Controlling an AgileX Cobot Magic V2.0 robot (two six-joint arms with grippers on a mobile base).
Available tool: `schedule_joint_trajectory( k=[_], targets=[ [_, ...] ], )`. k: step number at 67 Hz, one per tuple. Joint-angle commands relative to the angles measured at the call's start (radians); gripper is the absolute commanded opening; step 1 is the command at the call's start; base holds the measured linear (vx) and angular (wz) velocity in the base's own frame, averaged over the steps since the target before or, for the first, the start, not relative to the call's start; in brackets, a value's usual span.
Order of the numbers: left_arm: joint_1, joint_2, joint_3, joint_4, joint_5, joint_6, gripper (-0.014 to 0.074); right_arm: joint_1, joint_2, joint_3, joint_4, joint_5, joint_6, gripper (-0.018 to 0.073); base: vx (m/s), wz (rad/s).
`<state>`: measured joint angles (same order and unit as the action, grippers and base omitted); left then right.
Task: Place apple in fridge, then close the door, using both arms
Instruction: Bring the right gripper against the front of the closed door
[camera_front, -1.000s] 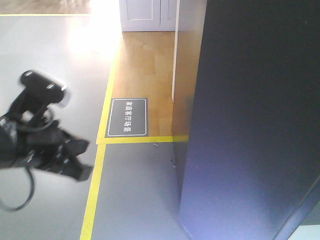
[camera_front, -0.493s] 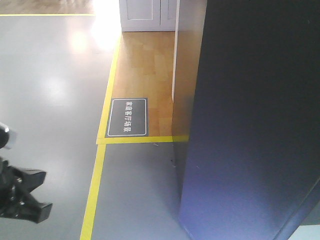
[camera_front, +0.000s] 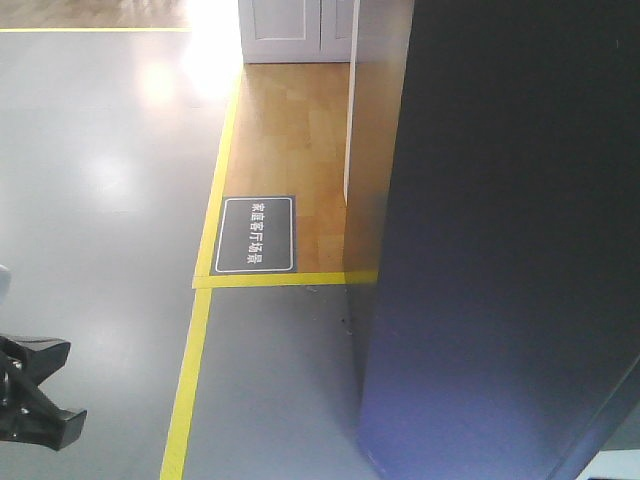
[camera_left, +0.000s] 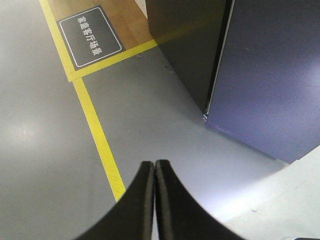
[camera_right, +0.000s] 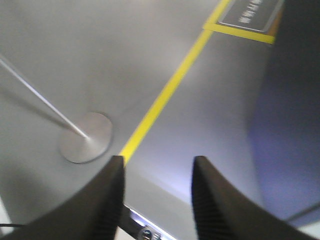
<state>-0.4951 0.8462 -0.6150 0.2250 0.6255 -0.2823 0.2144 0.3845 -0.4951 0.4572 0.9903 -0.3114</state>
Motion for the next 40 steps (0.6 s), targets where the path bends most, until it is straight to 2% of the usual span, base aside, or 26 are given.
schedule_joint_trajectory(
  k=[1,8,25,40],
  targets=[
    [0.001,-0.01,-0.023,0.014,-0.049,-0.015,-0.0006,-0.006,0.067,-0.067,-0.057,-0.065,0.028,0.0125,0.0,0.0],
    [0.001,-0.01,-0.023,0.014,-0.049,-0.015,-0.0006,-0.006,0.127,-0.098,-0.129,-0.089,0.039,-0.0018,0.0,0.0],
    [0.001,-0.01,-0.023,0.014,-0.049,-0.015,-0.0006,-0.006,0.266,-0.124,-0.356,-0.261,0.223,-0.0006,0.0,0.0],
    [0.001,-0.01,-0.023,0.014,-0.049,-0.015,-0.0006,-0.006,0.369,-0.165,-0.605,-0.339,0.445,-0.0004,0.0,0.0]
  ],
)
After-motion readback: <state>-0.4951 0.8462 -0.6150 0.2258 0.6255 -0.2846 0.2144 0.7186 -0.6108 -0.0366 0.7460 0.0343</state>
